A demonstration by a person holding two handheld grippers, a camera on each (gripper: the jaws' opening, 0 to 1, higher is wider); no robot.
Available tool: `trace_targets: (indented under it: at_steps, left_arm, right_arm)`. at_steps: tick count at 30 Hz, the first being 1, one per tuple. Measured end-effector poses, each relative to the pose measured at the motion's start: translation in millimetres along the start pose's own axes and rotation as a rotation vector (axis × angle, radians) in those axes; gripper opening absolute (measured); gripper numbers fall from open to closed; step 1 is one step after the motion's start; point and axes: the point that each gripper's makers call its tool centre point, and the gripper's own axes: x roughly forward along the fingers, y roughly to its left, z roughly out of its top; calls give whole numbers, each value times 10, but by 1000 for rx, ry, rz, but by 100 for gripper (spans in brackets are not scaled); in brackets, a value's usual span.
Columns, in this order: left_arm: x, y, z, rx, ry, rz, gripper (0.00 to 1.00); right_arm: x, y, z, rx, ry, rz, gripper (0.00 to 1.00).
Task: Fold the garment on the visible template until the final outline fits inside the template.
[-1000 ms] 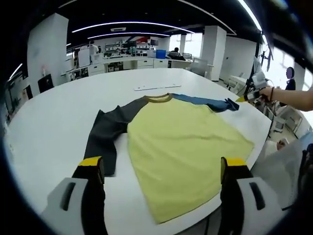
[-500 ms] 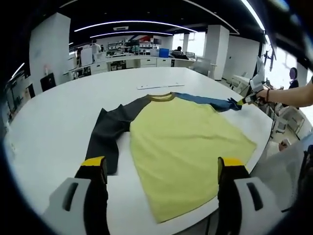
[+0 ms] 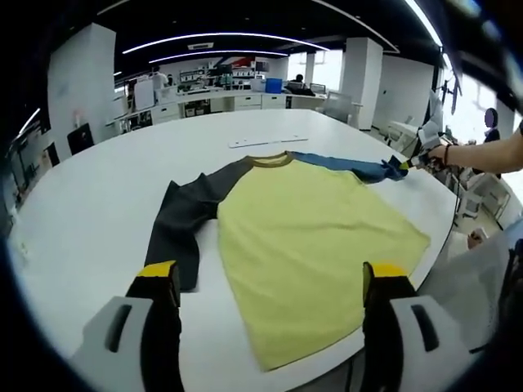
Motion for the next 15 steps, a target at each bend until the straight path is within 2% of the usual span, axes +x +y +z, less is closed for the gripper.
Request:
trace_targets:
  at_steps: [8, 15]
  left_arm:
    - [-6, 25, 0, 7, 1, 8, 94]
    - [-32, 29, -14, 8, 1, 10, 95]
  right_arm:
    - [-75, -209, 34, 15, 10, -58, 0]
    - [-135, -289, -121, 53, 70, -104, 0]
